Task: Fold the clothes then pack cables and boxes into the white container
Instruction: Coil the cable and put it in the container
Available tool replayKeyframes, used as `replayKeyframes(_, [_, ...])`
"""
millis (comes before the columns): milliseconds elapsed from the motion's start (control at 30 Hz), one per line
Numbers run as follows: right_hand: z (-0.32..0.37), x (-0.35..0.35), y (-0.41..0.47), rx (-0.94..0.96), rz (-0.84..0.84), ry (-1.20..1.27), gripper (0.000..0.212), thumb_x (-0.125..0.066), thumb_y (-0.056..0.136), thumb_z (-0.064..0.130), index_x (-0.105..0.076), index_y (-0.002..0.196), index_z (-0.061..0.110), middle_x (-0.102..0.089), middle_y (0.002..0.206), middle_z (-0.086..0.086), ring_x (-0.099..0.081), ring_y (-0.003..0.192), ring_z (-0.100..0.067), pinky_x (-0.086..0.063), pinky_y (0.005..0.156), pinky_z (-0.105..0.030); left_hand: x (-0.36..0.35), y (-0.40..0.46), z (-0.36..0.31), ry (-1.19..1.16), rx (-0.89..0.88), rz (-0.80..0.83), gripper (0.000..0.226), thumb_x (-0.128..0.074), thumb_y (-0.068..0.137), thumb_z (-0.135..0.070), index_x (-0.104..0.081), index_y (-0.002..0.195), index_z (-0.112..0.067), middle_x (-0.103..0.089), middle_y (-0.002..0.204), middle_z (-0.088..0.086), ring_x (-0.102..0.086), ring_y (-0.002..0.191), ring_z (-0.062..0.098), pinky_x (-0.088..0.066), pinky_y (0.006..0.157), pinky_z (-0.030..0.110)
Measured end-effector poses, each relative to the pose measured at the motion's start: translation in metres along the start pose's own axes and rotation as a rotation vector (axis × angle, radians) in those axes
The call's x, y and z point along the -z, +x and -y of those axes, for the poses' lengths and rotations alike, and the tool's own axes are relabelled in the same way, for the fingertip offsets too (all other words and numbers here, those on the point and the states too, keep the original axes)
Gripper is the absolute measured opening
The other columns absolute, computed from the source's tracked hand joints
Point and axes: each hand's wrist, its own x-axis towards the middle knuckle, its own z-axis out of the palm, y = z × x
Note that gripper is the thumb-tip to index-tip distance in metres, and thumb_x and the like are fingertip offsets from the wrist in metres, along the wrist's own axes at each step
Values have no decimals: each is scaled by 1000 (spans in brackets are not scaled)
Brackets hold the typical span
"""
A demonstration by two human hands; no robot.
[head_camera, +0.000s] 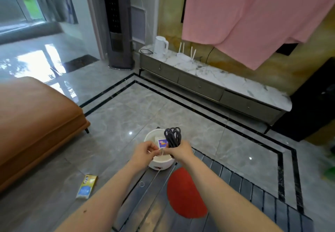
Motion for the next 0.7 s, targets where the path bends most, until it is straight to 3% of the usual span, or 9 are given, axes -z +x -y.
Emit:
replayKeyframes(100, [14, -2, -4, 9, 14, 6, 23, -70, 74, 1, -58, 63, 16, -53, 58, 4, -47, 50, -3, -36, 39, -8, 11, -3, -7, 16, -7, -8, 26, -65, 83, 2, -55, 68, -17, -60, 68, 0, -57, 72, 22, -45, 68, 27])
replayKeyframes(200, [21, -5, -7, 14, 27, 15, 24, -68, 75, -1, -57, 62, 17, -55, 60, 3, -50, 52, -5, -37, 36, -7, 20, -5, -12, 21, -29, -20, 18, -64, 84, 2, -58, 74, -12, -62, 72, 4, -57, 70, 20, -47, 71, 31])
replayKeyframes(267, [25, -8, -9, 17, 33, 21, 21, -67, 74, -1, -59, 64, 15, -57, 62, 2, -52, 55, -8, -41, 40, -11, 24, -5, -13, 12, -28, -22, 20, -64, 85, 0, -57, 72, -15, -62, 72, 4, -56, 66, 14, -47, 69, 27])
replayKeyframes(400, [31, -17, -12, 22, 33, 54, 21, -67, 73, -5, -59, 65, 13, -61, 75, -8, -57, 72, -19, -49, 66, -31, 32, -4, -14, -13, -43, -24, 23, -62, 84, 2, -56, 71, -15, -61, 69, 3, -52, 58, 7, -41, 56, 15])
replayKeyframes(533, [35, -22, -11, 21, 3, 47, 23, -67, 73, -1, -58, 62, 17, -61, 72, -5, -57, 70, -19, -46, 58, -27, 40, -2, -13, 14, -47, -28, 20, -62, 85, 1, -58, 73, -14, -62, 70, 1, -53, 56, 3, -42, 53, 9])
replayKeyframes(633, [37, -25, -10, 18, -11, 31, 21, -66, 73, 0, -59, 64, 17, -58, 65, -1, -55, 65, -19, -42, 48, -21, 45, -2, -10, 179, -100, -38, 7, -61, 87, -4, -63, 90, -10, -59, 74, 0, -53, 62, 6, -41, 58, 7])
replayKeyframes(700, [37, -28, -9, 15, -13, 27, 22, -64, 73, -1, -58, 64, 18, -57, 64, 0, -54, 64, -18, -41, 47, -21, 50, 1, -10, 429, -161, 2, 15, -57, 90, -9, -65, 102, -6, -63, 87, 4, -58, 78, 15, -43, 70, 17])
